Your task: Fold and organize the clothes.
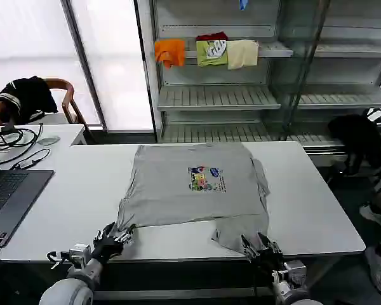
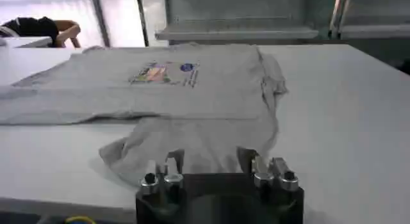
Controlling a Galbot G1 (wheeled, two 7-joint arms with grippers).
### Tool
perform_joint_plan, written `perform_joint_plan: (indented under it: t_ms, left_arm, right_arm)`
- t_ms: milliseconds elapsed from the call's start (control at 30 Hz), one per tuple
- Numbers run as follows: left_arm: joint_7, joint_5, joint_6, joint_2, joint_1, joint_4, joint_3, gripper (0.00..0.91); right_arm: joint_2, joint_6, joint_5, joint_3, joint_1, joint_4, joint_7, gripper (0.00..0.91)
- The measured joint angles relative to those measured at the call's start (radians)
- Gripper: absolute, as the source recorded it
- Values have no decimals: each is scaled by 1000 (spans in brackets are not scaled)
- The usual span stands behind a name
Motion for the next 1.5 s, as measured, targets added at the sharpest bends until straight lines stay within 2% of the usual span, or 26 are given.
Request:
perform_joint_plan:
  t_ms: [600,633,667,1000,1033,1067,1500]
  left_arm:
    - [26,-17,-16,0,-3,14,0,0]
    - [28,-18,-19,0,-3,14,0,0]
    - [30,-20,-21,0,-3,15,0,0]
    - [46,-30,-34,2,-1,18,1,0]
    - [47,-31,-35,2,0,18,1,0]
    - [47,-32,-36,2,0,18,1,0]
    - [52,-46,-43,3,8,12,-4,0]
  right_arm:
    - [2,44,34,2,-22,7,26,0]
    - [1,47,32,4,-25,10,25,756]
    - [-1,50,30,5,-27,13,24,907]
    - [-18,77,-11,19,-41,8,15,907]
    - [-18,78,-13,17,-41,4,15,786]
    - [-18,78,-14,16,-40,-1,15,0]
    - [-18,100,19,10,-36,-33,7,0]
